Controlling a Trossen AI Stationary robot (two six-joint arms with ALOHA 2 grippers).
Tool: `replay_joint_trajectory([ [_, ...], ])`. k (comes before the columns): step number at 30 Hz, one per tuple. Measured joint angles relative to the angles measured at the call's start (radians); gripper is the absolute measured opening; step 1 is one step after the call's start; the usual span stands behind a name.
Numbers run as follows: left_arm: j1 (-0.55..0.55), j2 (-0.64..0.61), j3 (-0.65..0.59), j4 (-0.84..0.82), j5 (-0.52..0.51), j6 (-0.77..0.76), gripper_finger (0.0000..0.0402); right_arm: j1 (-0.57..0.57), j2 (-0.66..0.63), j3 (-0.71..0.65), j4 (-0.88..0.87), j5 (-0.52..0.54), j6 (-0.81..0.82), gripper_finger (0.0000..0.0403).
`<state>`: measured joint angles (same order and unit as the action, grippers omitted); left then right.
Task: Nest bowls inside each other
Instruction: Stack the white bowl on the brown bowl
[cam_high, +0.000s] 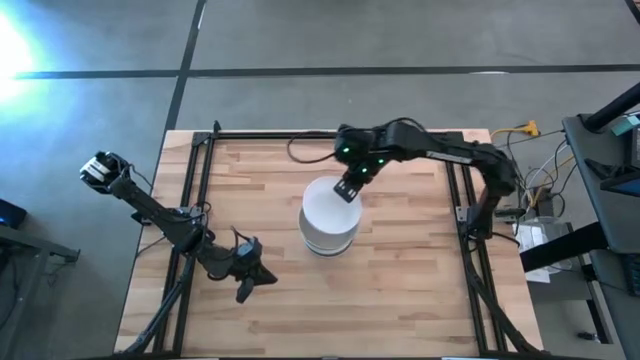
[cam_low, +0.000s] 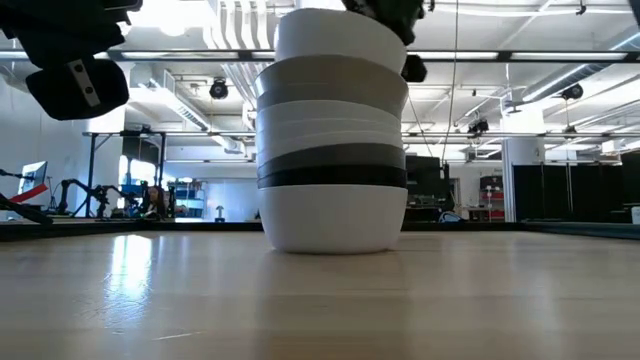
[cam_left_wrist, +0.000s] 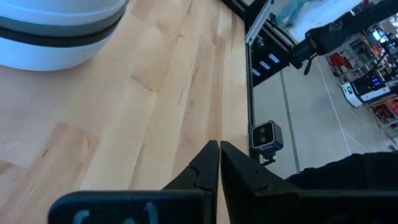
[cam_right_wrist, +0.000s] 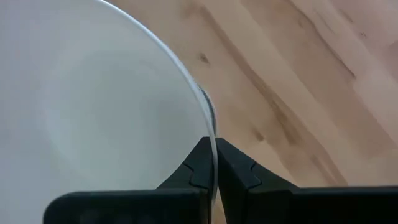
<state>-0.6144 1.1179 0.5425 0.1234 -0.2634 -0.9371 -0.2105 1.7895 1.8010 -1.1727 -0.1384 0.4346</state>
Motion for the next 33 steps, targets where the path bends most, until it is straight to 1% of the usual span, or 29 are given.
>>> replay_joint_trajectory([
  [8, 0.011, -0.002, -0.003, 0.0, -0.007, -0.02, 0.0, 0.011, 0.163, 0.175, -0.138, -0.001, -0.101, 0.0009],
  [13, 0.013, -0.002, -0.005, 0.002, -0.012, -0.025, 0.0, 0.026, 0.228, 0.23, -0.187, -0.003, -0.148, 0.0009],
  [16, 0.013, -0.002, -0.005, 0.006, -0.025, -0.026, 0.0, 0.038, 0.242, 0.235, -0.185, -0.026, -0.159, 0.0009],
  [21, 0.018, -0.002, -0.006, 0.008, -0.034, -0.026, 0.0, 0.047, 0.243, 0.21, -0.181, -0.025, -0.172, 0.0009],
  [28, 0.02, -0.002, -0.006, 0.009, -0.034, -0.026, 0.0, 0.047, 0.243, 0.207, -0.174, -0.021, -0.181, 0.0009],
  [33, 0.02, -0.002, -0.006, 0.01, -0.034, -0.026, 0.0, 0.048, 0.243, 0.206, -0.173, -0.022, -0.181, 0.0026],
])
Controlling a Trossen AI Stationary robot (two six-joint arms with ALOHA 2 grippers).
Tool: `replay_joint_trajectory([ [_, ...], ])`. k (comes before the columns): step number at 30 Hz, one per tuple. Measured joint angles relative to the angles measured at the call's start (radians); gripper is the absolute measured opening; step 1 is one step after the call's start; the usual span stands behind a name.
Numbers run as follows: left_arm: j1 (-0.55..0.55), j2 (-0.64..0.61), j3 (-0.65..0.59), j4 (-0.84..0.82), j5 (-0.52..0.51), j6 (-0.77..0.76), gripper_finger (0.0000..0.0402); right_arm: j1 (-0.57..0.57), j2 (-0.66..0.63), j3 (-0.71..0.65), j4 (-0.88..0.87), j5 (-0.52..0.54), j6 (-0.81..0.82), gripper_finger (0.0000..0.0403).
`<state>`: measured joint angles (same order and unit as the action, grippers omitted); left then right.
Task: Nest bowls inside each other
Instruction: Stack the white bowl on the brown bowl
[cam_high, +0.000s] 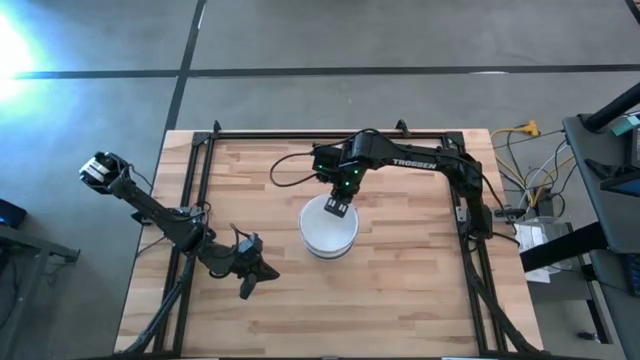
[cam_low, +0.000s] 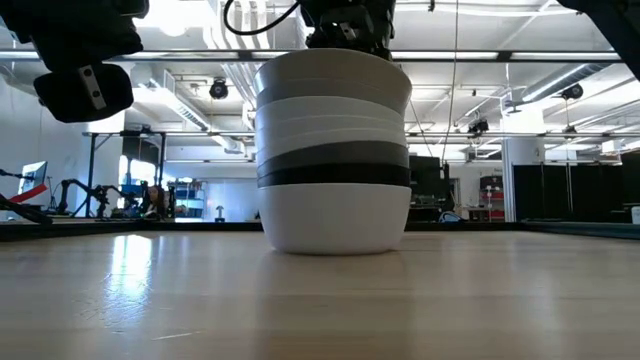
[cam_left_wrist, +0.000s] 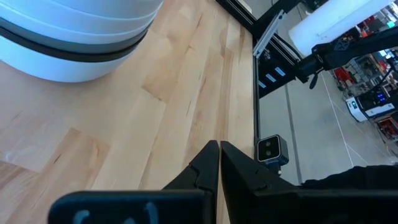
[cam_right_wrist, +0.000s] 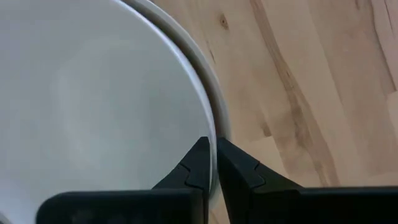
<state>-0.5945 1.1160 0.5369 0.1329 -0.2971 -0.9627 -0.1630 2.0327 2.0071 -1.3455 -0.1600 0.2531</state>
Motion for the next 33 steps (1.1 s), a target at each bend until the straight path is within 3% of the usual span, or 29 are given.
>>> replay_joint_trajectory([
  [11, 0.0, 0.002, 0.0, 0.003, 0.0, 0.001, 0.0, 0.016, 0.0, 0.016, 0.006, 0.047, 0.008, 0.0096],
  [17, 0.0, 0.002, 0.0, 0.002, 0.0, 0.001, 0.0, 0.014, 0.0, 0.078, 0.008, 0.065, 0.014, 0.0113],
  [25, 0.0, 0.002, 0.0, 0.002, 0.0, 0.001, 0.0, 0.015, -0.001, 0.121, 0.058, 0.059, 0.008, 0.0093],
  [33, 0.0, 0.002, -0.002, 0.012, 0.0, 0.001, 0.0, 0.014, 0.002, 0.09, 0.057, 0.056, 0.0, 0.0034],
])
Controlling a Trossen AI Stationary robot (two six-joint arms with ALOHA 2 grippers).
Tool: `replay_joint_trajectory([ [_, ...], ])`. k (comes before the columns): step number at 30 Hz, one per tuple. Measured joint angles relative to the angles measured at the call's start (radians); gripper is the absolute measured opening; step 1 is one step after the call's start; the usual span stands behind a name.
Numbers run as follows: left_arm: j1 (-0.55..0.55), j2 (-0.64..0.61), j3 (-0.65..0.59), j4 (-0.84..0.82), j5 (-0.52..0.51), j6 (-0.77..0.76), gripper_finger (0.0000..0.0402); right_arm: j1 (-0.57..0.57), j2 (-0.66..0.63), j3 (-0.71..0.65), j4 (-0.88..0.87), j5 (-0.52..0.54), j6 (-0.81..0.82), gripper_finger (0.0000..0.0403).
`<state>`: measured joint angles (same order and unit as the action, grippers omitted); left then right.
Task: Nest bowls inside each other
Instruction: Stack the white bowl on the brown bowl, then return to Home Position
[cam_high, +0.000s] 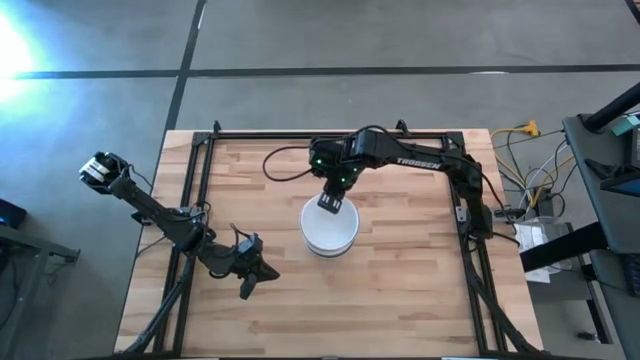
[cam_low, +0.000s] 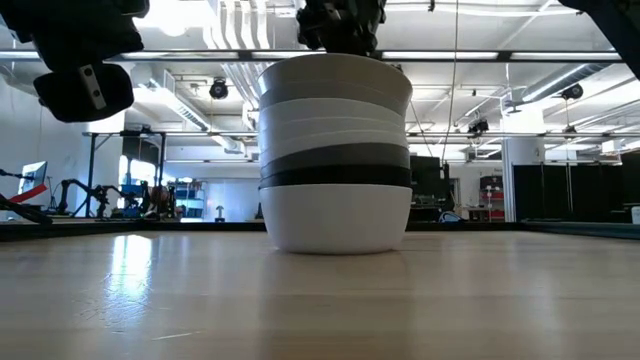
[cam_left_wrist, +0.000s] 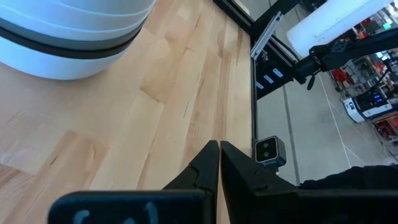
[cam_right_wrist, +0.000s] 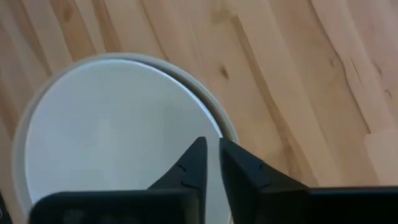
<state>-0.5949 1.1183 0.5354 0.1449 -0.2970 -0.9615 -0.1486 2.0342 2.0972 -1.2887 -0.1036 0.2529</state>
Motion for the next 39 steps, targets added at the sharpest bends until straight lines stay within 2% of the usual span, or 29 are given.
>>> replay_joint_trajectory([
  [5, 0.0, 0.0, 0.0, 0.005, 0.0, 0.0, 0.0, 0.0, 0.001, -0.036, -0.001, 0.0, -0.003, 0.001],
  [15, 0.0, 0.0, 0.0, 0.005, 0.001, 0.0, 0.0, 0.007, 0.001, -0.036, 0.007, 0.0, 0.023, 0.0009],
  [23, -0.001, -0.001, 0.0, 0.009, 0.005, -0.001, 0.0, 0.077, -0.01, 0.01, 0.011, 0.0, 0.023, 0.0009],
  [29, -0.001, -0.067, 0.013, 0.111, -0.003, 0.054, 0.0, 0.166, -0.084, 0.009, 0.121, -0.008, -0.115, 0.0009],
  [34, 0.0, -0.206, 0.028, 0.125, -0.152, 0.214, 0.0, 0.217, -0.188, -0.018, 0.297, -0.006, -0.112, 0.0009],
  [39, 0.0, -0.353, 0.029, 0.125, -0.311, 0.362, 0.0, 0.224, -0.319, -0.101, 0.467, 0.017, -0.074, 0.0009],
])
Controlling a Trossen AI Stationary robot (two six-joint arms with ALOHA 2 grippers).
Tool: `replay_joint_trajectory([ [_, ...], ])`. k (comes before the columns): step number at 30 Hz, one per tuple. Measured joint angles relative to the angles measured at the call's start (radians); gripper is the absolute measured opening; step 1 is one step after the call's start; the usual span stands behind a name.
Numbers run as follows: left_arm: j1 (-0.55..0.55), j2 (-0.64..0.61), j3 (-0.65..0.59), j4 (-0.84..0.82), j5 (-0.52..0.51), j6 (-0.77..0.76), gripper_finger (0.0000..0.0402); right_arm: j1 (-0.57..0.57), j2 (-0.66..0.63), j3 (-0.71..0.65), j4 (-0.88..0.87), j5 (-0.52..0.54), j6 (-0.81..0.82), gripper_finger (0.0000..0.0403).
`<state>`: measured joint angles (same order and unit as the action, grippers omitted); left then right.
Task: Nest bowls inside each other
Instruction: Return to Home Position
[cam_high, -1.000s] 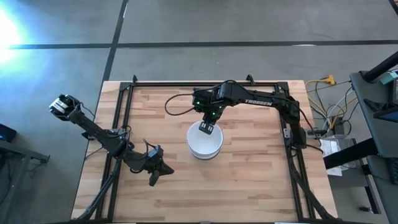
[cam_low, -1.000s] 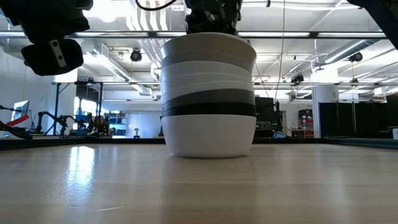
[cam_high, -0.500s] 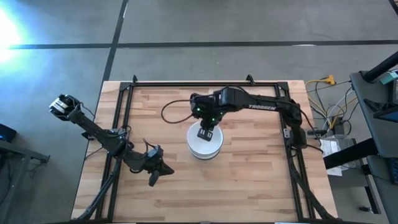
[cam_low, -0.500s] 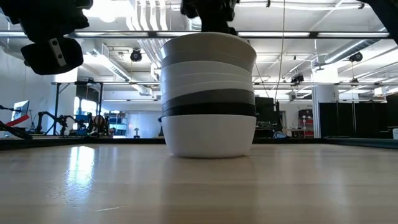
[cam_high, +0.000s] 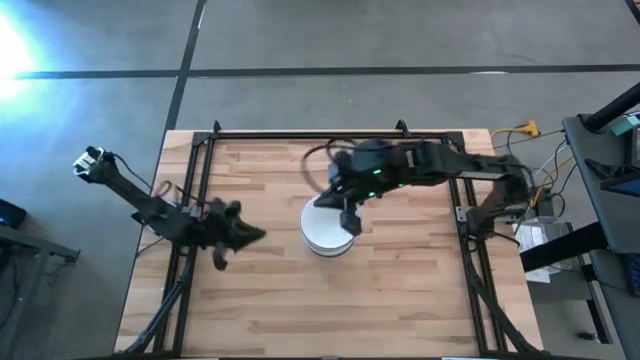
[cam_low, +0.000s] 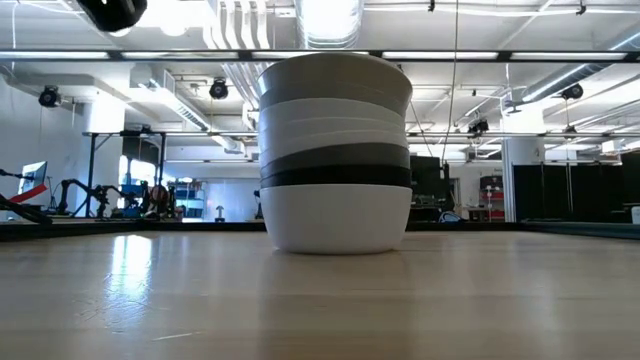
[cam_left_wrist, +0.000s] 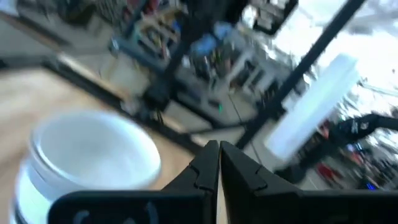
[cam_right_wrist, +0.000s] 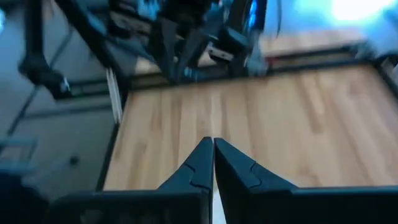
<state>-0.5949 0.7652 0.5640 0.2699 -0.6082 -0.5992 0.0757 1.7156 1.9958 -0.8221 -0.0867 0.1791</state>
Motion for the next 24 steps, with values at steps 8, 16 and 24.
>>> replay_joint_trajectory([
  [8, 0.086, -0.16, -0.001, 0.011, -0.056, 0.124, 0.0, -0.019, -0.298, -0.397, 0.496, 0.07, 0.095, 0.0009],
  [16, 0.183, -0.22, 0.007, 0.066, 0.023, 0.254, 0.0, -0.03, -0.616, -0.833, 0.914, 0.121, 0.209, 0.0009],
  [24, 0.19, -0.443, 0.019, 0.022, 0.022, 0.422, 0.0, -0.015, -1.05, -1.015, 0.934, 0.395, 0.118, 0.0009],
])
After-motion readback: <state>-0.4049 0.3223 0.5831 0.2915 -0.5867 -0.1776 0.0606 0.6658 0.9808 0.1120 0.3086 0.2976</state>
